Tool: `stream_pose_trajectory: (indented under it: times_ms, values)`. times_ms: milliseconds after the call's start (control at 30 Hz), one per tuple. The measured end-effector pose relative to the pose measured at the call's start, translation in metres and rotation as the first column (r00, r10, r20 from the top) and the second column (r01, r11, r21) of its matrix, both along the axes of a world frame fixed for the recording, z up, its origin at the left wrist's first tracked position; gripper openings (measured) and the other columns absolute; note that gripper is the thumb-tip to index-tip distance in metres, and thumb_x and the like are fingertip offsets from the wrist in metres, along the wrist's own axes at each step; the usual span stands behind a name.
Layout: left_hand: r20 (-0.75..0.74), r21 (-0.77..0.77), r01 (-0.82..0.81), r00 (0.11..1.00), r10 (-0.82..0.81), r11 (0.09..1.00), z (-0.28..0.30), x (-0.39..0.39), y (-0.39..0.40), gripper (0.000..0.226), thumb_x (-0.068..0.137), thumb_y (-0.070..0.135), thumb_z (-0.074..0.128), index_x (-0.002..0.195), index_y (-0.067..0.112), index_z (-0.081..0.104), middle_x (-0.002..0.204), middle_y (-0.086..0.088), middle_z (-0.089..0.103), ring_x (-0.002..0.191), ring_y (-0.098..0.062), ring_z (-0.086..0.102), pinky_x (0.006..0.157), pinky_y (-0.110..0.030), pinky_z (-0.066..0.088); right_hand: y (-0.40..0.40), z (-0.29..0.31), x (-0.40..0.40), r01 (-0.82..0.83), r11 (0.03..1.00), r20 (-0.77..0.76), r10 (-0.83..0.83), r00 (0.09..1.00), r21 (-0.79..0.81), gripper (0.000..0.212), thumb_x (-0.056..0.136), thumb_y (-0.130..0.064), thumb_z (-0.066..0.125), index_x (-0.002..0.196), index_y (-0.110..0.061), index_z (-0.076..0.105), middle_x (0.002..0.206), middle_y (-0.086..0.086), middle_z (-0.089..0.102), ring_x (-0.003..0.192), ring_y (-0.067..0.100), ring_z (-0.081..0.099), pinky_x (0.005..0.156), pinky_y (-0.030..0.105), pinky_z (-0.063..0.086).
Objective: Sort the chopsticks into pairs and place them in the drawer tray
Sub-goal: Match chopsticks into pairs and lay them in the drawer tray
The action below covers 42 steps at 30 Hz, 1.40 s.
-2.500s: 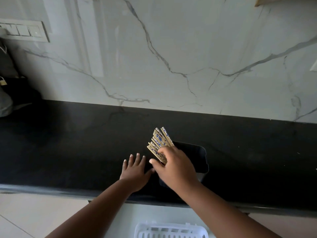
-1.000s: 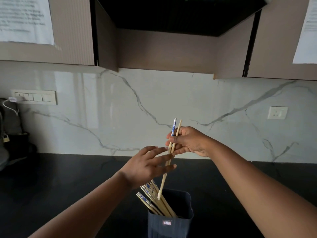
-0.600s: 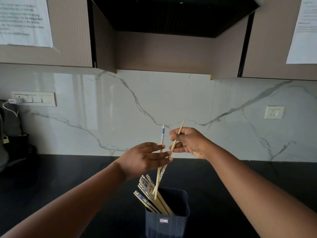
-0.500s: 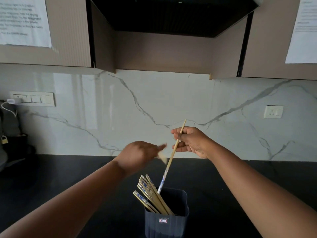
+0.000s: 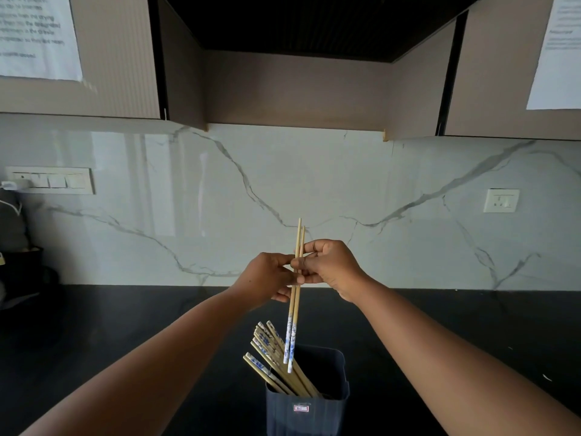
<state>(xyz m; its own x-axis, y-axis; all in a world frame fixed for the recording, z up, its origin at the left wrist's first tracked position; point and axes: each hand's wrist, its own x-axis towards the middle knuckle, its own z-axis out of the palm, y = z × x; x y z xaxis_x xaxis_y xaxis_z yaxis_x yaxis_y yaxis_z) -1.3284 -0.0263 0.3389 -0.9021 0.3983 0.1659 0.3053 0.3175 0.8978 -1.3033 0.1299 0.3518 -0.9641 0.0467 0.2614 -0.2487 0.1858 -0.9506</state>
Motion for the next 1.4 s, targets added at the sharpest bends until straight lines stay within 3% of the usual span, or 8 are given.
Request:
stream_pose_trajectory:
  times_ms: [133, 300, 600, 767, 900, 1000, 1100, 1400]
  values:
    - [0.023, 0.031, 0.023, 0.999, -0.024, 0.999, -0.009, -0.005, -0.003, 0.034, 0.083, 0.009, 0.073, 0.115, 0.018, 0.067, 0.081, -0.012, 0.074, 0.073, -0.025, 0.073, 0.076, -0.041, 0.061, -0.002, -0.004, -0.006, 0.013, 1.0, 0.019, -0.012, 1.0, -0.026, 0.026, 0.077, -0.005, 0.079, 0.101, -0.007, 0.068, 0.076, 0.006, 0.075, 0.064, 0.019, 0.074, 0.058, 0.027, 0.06]
    - [0.039, 0.059, 0.029, 0.999, -0.032, 0.998, -0.021, -0.009, -0.005, 0.034, 0.082, 0.01, 0.073, 0.115, 0.016, 0.066, 0.077, -0.007, 0.073, 0.069, -0.021, 0.073, 0.074, -0.037, 0.061, -0.004, -0.009, -0.013, 0.017, 0.999, 0.028, -0.016, 0.999, -0.028, 0.017, 0.076, -0.007, 0.08, 0.09, -0.011, 0.072, 0.078, 0.002, 0.077, 0.072, 0.019, 0.075, 0.059, 0.024, 0.059]
    - [0.018, 0.051, 0.026, 0.999, -0.027, 0.998, -0.027, -0.018, -0.008, 0.007, 0.086, 0.012, 0.07, 0.089, 0.018, 0.072, 0.071, -0.004, 0.072, 0.062, -0.013, 0.07, 0.064, -0.027, 0.06, -0.007, -0.013, -0.017, -0.03, 0.999, 0.085, 0.033, 0.996, -0.037, 0.014, 0.075, -0.008, 0.08, 0.087, -0.01, 0.073, 0.075, 0.003, 0.077, 0.069, 0.02, 0.075, 0.058, 0.026, 0.059]
    - [0.033, 0.075, 0.029, 0.999, -0.032, 0.997, -0.029, -0.021, -0.009, 0.003, 0.084, 0.013, 0.072, 0.087, 0.014, 0.073, 0.065, -0.002, 0.072, 0.06, -0.014, 0.07, 0.06, -0.024, 0.058, -0.009, -0.015, -0.017, -0.027, 0.998, 0.069, 0.031, 0.997, -0.065, 0.013, 0.076, -0.008, 0.079, 0.087, -0.01, 0.073, 0.075, 0.004, 0.077, 0.068, 0.02, 0.074, 0.056, 0.025, 0.058]
    - [0.017, 0.173, 0.01, 1.0, -0.013, 0.985, -0.026, -0.021, -0.01, 0.006, 0.084, 0.012, 0.073, 0.087, 0.017, 0.074, 0.071, -0.003, 0.074, 0.065, -0.017, 0.072, 0.06, -0.024, 0.057, -0.01, -0.02, -0.015, 0.014, 0.998, 0.047, -0.011, 0.999, -0.066, 0.021, 0.077, -0.021, 0.08, 0.096, -0.016, 0.071, 0.088, 0.006, 0.075, 0.075, 0.021, 0.074, 0.06, 0.025, 0.059]
    - [0.023, 0.256, -0.043, 0.999, 0.038, 0.966, -0.021, -0.023, -0.015, 0.01, 0.085, 0.01, 0.071, 0.094, 0.014, 0.073, 0.071, 0.0, 0.075, 0.067, -0.016, 0.073, 0.057, -0.022, 0.056, -0.005, -0.031, -0.011, 0.01, 0.999, 0.126, -0.006, 0.992, -0.033, 0.03, 0.081, -0.025, 0.077, 0.107, -0.014, 0.069, 0.1, 0.008, 0.074, 0.086, 0.022, 0.072, 0.07, 0.029, 0.061]
    - [0.08, 0.35, -0.079, 0.995, 0.054, 0.933, -0.019, -0.025, -0.021, 0.009, 0.085, 0.013, 0.072, 0.093, 0.012, 0.072, 0.074, -0.001, 0.076, 0.067, -0.017, 0.073, 0.058, -0.023, 0.057, -0.002, -0.046, -0.005, -0.088, 0.994, 0.236, 0.101, 0.967, -0.067, 0.008, 0.084, -0.008, 0.072, 0.092, -0.01, 0.073, 0.091, 0.008, 0.077, 0.084, 0.021, 0.074, 0.07, 0.03, 0.061]
    - [0.155, 0.377, -0.093, 0.987, 0.036, 0.922, -0.027, -0.022, -0.015, 0.012, 0.082, 0.015, 0.075, 0.093, 0.013, 0.072, 0.076, -0.003, 0.076, 0.071, -0.02, 0.074, 0.059, -0.025, 0.057, -0.013, -0.062, 0.0, -0.079, 0.995, 0.222, 0.091, 0.971, -0.063, 0.009, 0.078, -0.005, 0.077, 0.086, -0.01, 0.075, 0.078, 0.004, 0.077, 0.068, 0.015, 0.074, 0.059, 0.027, 0.058]
